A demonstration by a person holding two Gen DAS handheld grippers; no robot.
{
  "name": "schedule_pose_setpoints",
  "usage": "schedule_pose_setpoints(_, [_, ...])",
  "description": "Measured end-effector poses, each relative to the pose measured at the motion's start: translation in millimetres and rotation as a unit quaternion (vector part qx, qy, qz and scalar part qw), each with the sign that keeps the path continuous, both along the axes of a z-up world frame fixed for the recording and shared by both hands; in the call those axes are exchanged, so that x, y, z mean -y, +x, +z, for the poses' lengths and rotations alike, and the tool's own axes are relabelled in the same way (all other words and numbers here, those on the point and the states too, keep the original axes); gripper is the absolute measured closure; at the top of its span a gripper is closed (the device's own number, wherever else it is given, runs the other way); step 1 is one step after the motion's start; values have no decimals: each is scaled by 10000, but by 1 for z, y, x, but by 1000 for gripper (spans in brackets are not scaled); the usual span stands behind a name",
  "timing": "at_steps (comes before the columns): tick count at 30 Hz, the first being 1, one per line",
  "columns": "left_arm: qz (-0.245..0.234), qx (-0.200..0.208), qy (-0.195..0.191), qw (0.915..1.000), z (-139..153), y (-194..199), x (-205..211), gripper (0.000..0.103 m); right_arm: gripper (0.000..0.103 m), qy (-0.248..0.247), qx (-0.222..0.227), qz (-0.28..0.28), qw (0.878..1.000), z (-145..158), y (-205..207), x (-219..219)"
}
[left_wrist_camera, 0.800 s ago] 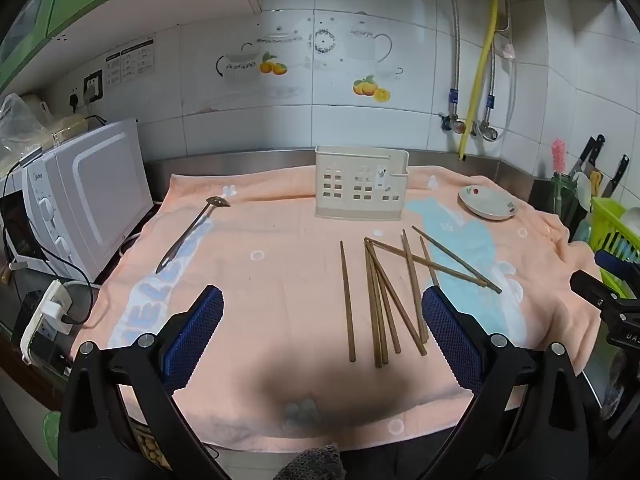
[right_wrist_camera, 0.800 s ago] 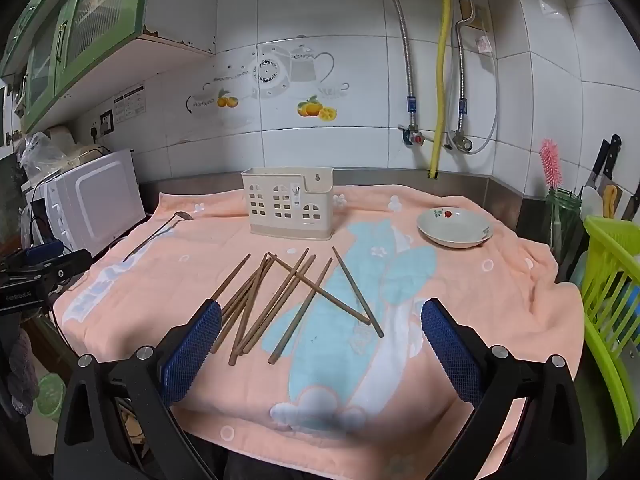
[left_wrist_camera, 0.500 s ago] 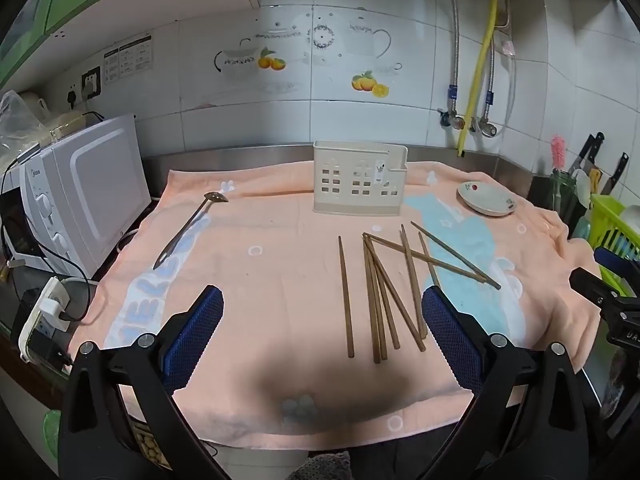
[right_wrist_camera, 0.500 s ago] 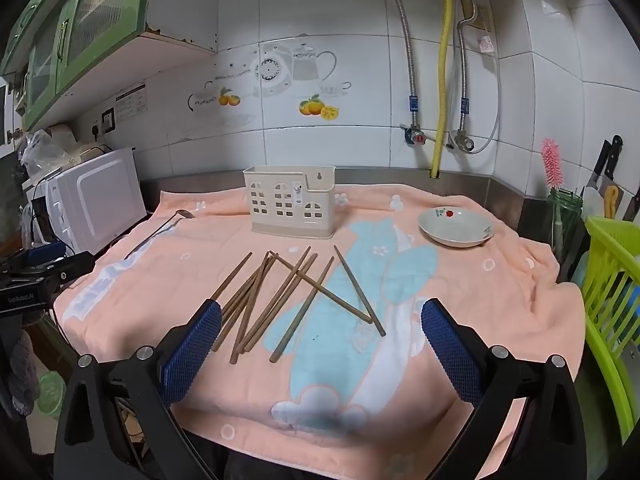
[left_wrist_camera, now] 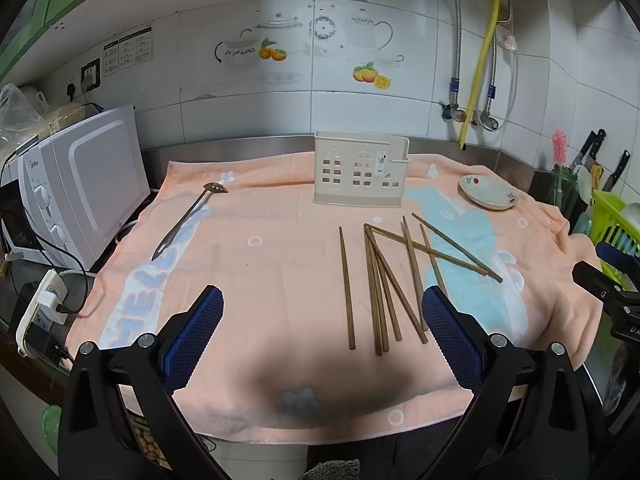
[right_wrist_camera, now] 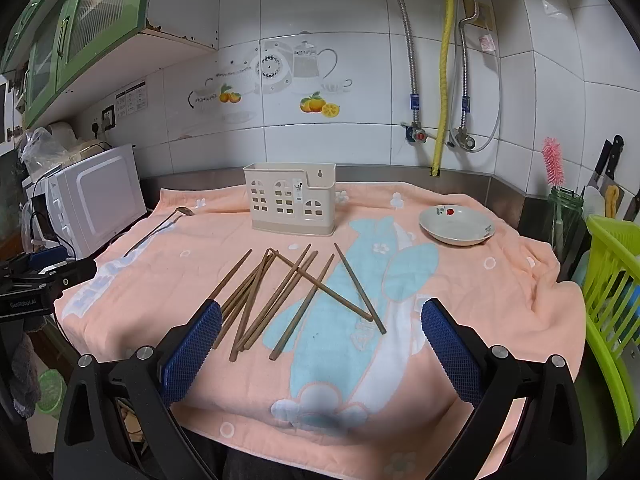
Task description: Organize utensils
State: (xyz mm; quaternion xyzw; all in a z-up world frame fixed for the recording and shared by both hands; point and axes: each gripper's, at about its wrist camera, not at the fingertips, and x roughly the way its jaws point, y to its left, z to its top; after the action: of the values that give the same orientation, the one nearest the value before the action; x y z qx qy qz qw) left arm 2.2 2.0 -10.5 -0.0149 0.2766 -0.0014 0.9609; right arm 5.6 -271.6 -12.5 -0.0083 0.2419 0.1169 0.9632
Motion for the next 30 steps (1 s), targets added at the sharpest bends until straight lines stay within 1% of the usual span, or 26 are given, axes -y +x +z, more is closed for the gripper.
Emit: schedule_pose_setpoints(30, [-93,-86,-28,9999,-6,1,2,5,6,-97,-103,46,9999,-3,4,-4])
